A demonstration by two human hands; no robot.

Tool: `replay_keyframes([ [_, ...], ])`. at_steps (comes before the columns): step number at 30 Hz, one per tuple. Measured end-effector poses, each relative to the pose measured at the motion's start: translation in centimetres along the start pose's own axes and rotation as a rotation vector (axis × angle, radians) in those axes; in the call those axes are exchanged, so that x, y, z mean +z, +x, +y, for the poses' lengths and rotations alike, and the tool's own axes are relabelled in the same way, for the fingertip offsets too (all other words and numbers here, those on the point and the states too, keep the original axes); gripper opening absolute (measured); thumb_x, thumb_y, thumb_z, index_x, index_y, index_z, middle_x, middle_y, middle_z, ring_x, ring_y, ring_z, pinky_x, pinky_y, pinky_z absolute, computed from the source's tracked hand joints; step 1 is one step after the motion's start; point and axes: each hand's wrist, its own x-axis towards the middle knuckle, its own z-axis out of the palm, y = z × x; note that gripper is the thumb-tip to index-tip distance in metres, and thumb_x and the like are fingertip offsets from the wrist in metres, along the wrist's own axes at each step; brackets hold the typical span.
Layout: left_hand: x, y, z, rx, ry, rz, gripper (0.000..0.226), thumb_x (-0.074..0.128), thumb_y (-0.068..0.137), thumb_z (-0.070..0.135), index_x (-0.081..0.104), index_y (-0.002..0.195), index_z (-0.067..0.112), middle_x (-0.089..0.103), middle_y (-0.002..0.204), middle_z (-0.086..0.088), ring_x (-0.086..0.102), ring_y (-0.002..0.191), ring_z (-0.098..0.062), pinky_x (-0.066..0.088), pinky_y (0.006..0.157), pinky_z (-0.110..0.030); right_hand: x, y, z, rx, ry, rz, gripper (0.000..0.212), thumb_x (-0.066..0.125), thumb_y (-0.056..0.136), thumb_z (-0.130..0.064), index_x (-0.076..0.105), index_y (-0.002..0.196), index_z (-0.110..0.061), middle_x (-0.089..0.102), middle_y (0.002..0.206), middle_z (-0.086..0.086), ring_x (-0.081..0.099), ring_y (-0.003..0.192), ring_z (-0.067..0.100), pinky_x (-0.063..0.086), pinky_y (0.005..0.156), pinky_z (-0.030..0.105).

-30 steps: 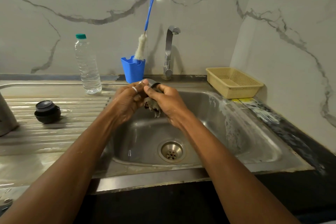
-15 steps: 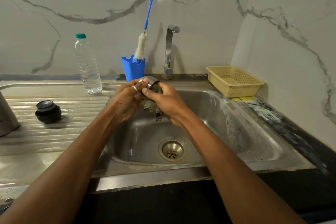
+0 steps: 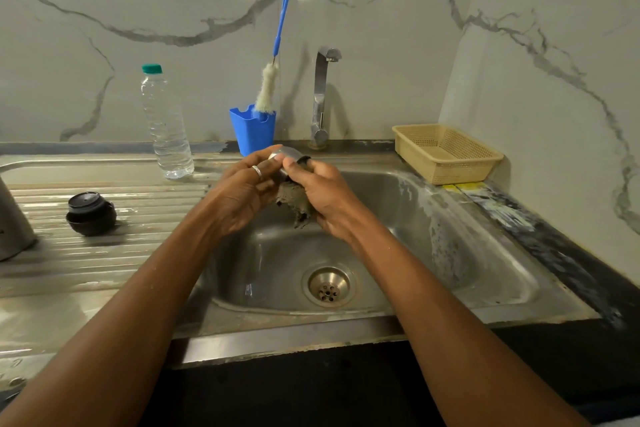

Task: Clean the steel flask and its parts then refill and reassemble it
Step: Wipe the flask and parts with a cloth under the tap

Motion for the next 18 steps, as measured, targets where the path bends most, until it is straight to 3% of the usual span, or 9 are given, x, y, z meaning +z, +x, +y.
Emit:
replay_keyframes([
  [3,0.8,-0.1,0.2,-0.061,-0.005,0.042,0.050,0.069,0.091,0.045,0.063,0.130,0.014,0.069,0.108,-0.010,0.067,0.094,-0.018,0.056,0.079,-0.032,-0.5,0.2,0.8,-0.329,-0.598,0.006,0.037,0.066,0.098,-0.017,0.060,0.133,-0.013,0.067,0.125,0.007,0.065,0.113,0.020,0.053,0.098,0.035],
  [5,0.8,0.0,0.3,-0.068,0.003,0.088,0.038,0.068,0.093,0.043,0.065,0.118,0.015,0.066,0.092,-0.008,0.069,0.080,-0.016,0.060,0.065,-0.027,-0.5,0.6,1.7,-0.488,-0.885,-0.071,0.047,0.067,0.094,-0.008,0.054,0.140,-0.012,0.056,0.139,0.010,0.057,0.123,0.026,0.049,0.102,0.036],
  [7,0.5,-0.1,0.3,-0.057,0.014,0.102,0.032,0.069,0.095,0.037,0.065,0.116,0.014,0.064,0.090,-0.009,0.069,0.074,-0.014,0.058,0.059,-0.025,0.0,0.6,2.1,-0.433,-0.791,-0.066,0.044,0.069,0.094,-0.010,0.056,0.136,-0.011,0.060,0.133,0.011,0.060,0.118,0.027,0.050,0.100,0.038],
  [10,0.4,-0.3,0.6,-0.007,-0.020,0.073,0.032,0.066,0.097,0.026,0.064,0.125,0.012,0.068,0.093,-0.006,0.070,0.077,-0.013,0.058,0.062,-0.025,0.8,0.5,1.2,-0.019,-0.115,-0.068,0.034,0.069,0.096,-0.023,0.061,0.127,-0.011,0.072,0.119,0.010,0.069,0.112,0.026,0.054,0.102,0.046],
  [12,0.6,-0.4,0.6,0.008,-0.028,0.052,0.032,0.064,0.098,0.022,0.064,0.128,0.013,0.071,0.095,-0.004,0.071,0.082,-0.014,0.059,0.065,-0.025,0.3,1.0,1.0,0.078,0.180,-0.127,0.034,0.070,0.095,-0.023,0.063,0.127,-0.010,0.073,0.119,0.013,0.070,0.114,0.028,0.052,0.105,0.051],
  [14,0.8,-0.5,0.5,-0.006,-0.008,0.018,0.032,0.063,0.098,0.027,0.064,0.128,0.015,0.072,0.098,-0.004,0.071,0.086,-0.015,0.059,0.067,-0.027,-0.2,0.8,0.8,-0.006,0.083,-0.119,0.033,0.069,0.095,-0.017,0.064,0.128,-0.010,0.074,0.117,0.012,0.071,0.111,0.025,0.054,0.104,0.045],
  [16,0.9,-0.6,0.4,-0.029,0.076,-0.017,0.030,0.061,0.099,0.038,0.066,0.119,0.017,0.074,0.099,-0.004,0.071,0.089,-0.016,0.060,0.073,-0.030,-0.6,0.5,0.7,-0.211,-0.308,-0.055,0.031,0.066,0.096,-0.007,0.064,0.126,-0.009,0.073,0.114,0.010,0.068,0.102,0.015,0.056,0.093,0.026],
  [18,0.8,-0.6,0.2,-0.056,0.131,-0.004,0.035,0.059,0.098,0.048,0.068,0.114,0.018,0.075,0.102,-0.007,0.072,0.093,-0.019,0.061,0.084,-0.034,-0.7,0.5,1.0,-0.382,-0.657,-0.039,0.035,0.065,0.093,0.000,0.062,0.127,-0.008,0.064,0.122,0.009,0.060,0.105,0.012,0.047,0.084,0.013],
])
